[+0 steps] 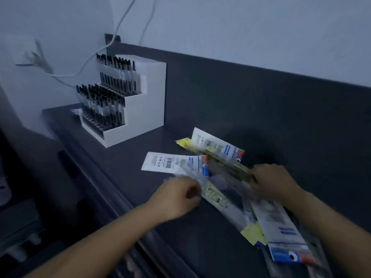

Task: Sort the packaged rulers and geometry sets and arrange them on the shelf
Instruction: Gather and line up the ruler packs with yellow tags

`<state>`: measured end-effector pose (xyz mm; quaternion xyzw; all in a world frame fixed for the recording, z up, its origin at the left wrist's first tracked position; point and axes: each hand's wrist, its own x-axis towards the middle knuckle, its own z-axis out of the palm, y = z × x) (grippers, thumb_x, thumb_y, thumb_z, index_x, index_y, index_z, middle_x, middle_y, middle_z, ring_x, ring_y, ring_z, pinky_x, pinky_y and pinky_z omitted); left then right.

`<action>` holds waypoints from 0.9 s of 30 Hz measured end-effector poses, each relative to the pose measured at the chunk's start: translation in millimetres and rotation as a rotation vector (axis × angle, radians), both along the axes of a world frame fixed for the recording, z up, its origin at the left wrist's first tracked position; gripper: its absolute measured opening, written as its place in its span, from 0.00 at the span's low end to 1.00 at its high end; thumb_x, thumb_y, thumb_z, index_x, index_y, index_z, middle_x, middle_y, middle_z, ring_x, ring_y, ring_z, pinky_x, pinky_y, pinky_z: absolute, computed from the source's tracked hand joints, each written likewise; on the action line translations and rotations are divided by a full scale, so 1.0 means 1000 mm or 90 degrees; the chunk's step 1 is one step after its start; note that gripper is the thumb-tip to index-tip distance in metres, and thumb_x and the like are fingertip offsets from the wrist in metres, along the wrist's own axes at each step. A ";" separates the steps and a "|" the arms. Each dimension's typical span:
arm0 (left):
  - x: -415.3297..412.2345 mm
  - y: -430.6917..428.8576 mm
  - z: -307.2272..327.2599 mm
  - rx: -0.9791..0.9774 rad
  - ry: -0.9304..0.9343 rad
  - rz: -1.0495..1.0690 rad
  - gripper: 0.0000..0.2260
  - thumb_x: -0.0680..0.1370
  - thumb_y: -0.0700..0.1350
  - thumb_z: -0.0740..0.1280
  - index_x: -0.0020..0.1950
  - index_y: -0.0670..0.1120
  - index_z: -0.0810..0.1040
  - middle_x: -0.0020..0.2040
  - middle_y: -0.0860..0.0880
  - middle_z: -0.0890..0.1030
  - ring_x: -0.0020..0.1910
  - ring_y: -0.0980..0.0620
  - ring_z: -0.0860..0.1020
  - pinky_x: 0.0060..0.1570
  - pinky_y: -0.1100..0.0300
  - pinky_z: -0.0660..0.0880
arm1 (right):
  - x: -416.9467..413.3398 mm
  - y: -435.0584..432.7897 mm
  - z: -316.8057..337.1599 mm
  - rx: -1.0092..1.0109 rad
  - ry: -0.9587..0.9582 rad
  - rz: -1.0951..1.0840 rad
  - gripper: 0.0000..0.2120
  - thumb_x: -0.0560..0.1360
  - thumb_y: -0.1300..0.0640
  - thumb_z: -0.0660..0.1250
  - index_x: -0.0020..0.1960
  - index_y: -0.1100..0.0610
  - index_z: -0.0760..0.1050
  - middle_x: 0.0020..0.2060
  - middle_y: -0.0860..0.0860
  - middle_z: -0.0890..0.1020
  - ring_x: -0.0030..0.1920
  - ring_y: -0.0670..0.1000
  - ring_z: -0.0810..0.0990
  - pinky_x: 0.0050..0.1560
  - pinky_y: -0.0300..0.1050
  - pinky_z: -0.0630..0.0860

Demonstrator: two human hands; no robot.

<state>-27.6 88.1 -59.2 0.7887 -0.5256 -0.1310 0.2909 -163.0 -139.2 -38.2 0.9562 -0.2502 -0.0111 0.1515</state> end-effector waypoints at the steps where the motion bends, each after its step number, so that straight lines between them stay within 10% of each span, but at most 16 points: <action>1: 0.008 -0.013 0.002 -0.003 0.037 -0.036 0.06 0.75 0.43 0.67 0.50 0.46 0.80 0.45 0.53 0.79 0.42 0.57 0.76 0.47 0.61 0.75 | -0.002 0.001 0.001 -0.018 -0.026 -0.017 0.10 0.77 0.52 0.56 0.45 0.54 0.73 0.46 0.49 0.78 0.43 0.52 0.77 0.38 0.43 0.68; 5: 0.020 -0.054 0.015 -0.019 0.369 -0.137 0.03 0.76 0.40 0.67 0.48 0.45 0.80 0.39 0.50 0.80 0.37 0.56 0.77 0.39 0.66 0.74 | -0.006 0.013 0.009 0.034 -0.228 -0.128 0.05 0.73 0.55 0.64 0.41 0.53 0.77 0.40 0.50 0.83 0.41 0.56 0.80 0.37 0.45 0.72; 11: 0.019 -0.094 0.032 -0.059 0.785 -0.246 0.02 0.79 0.47 0.64 0.50 0.50 0.74 0.46 0.54 0.83 0.46 0.59 0.81 0.52 0.63 0.75 | 0.029 0.062 0.020 -0.028 -0.423 -0.125 0.07 0.64 0.54 0.70 0.34 0.54 0.74 0.29 0.48 0.79 0.29 0.56 0.79 0.25 0.42 0.67; 15: 0.026 -0.110 0.020 -0.152 0.991 -0.167 0.10 0.80 0.44 0.60 0.52 0.39 0.77 0.39 0.45 0.82 0.36 0.53 0.81 0.40 0.60 0.76 | 0.044 0.084 0.012 0.044 -0.394 -0.087 0.13 0.63 0.53 0.67 0.47 0.54 0.80 0.45 0.47 0.81 0.40 0.52 0.81 0.33 0.45 0.77; 20: 0.041 -0.110 0.017 -0.195 0.931 -0.052 0.06 0.78 0.42 0.64 0.52 0.42 0.78 0.36 0.44 0.82 0.31 0.48 0.80 0.30 0.57 0.77 | 0.038 0.098 0.001 0.191 -0.435 -0.098 0.26 0.70 0.53 0.71 0.67 0.46 0.70 0.65 0.43 0.69 0.55 0.49 0.76 0.51 0.44 0.75; 24: 0.043 -0.106 0.021 -0.282 0.827 0.004 0.09 0.74 0.41 0.70 0.51 0.38 0.79 0.46 0.37 0.83 0.43 0.40 0.82 0.42 0.46 0.79 | 0.028 0.101 0.007 0.282 -0.434 -0.221 0.23 0.67 0.44 0.73 0.57 0.34 0.65 0.41 0.37 0.76 0.36 0.38 0.74 0.36 0.36 0.69; 27: 0.047 -0.109 0.018 -0.264 0.820 0.018 0.08 0.74 0.45 0.70 0.50 0.42 0.79 0.46 0.42 0.84 0.45 0.44 0.81 0.38 0.52 0.79 | 0.022 0.094 0.005 0.569 -0.602 -0.226 0.08 0.67 0.55 0.75 0.39 0.48 0.76 0.29 0.48 0.80 0.28 0.41 0.73 0.33 0.38 0.68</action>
